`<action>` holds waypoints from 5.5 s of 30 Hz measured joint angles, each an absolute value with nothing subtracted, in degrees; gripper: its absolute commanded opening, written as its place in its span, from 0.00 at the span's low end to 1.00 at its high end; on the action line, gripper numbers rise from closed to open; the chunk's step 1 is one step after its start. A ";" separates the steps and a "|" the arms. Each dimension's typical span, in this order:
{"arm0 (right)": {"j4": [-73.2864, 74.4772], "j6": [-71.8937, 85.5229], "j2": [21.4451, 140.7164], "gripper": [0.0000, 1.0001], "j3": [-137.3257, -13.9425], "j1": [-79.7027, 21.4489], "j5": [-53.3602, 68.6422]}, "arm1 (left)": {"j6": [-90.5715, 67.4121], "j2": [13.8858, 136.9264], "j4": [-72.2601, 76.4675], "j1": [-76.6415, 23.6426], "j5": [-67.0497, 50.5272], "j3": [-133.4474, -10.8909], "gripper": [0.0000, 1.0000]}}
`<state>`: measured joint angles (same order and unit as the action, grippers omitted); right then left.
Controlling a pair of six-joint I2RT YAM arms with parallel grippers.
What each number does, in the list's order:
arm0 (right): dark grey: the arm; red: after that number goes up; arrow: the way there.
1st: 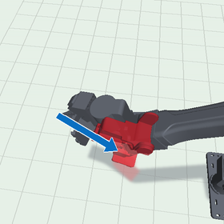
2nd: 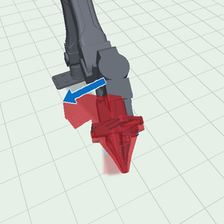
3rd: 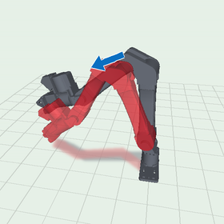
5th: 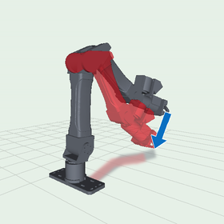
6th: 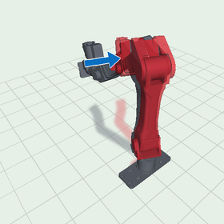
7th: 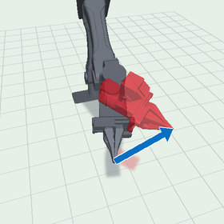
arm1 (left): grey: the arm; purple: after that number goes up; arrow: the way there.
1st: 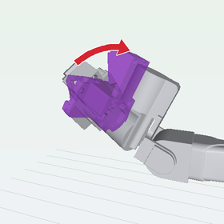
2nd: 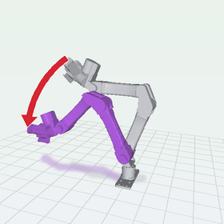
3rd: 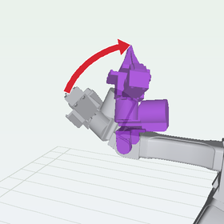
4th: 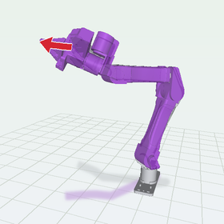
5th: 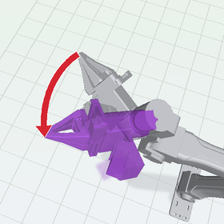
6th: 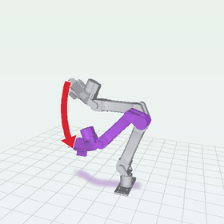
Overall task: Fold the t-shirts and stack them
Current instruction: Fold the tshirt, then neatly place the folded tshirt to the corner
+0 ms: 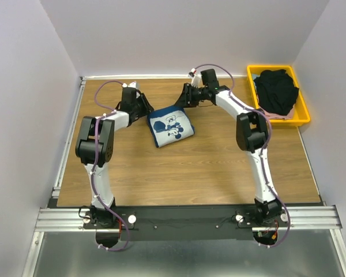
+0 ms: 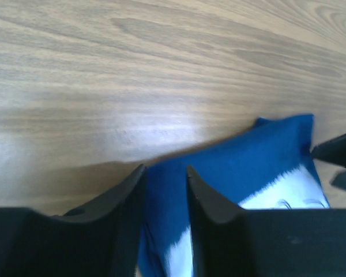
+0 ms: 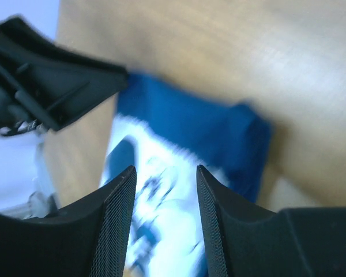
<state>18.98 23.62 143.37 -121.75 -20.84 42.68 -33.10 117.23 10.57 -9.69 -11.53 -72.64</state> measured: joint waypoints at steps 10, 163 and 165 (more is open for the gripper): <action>-0.34 32.21 115.81 0.61 -83.70 -20.56 54.06 | -34.39 94.78 12.14 -13.17 -12.67 -59.31 0.47; 41.23 10.39 102.74 0.75 -94.61 -18.74 2.02 | -5.21 140.05 -16.34 17.12 20.86 -120.88 0.56; 41.43 10.37 102.74 0.75 -94.61 -18.74 2.07 | -6.00 139.35 -15.81 17.06 20.56 -118.69 0.62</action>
<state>41.43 10.37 102.74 -94.61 -18.74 2.07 -6.00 139.35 -15.81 17.06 20.56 -118.69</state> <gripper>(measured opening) 0.751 0.541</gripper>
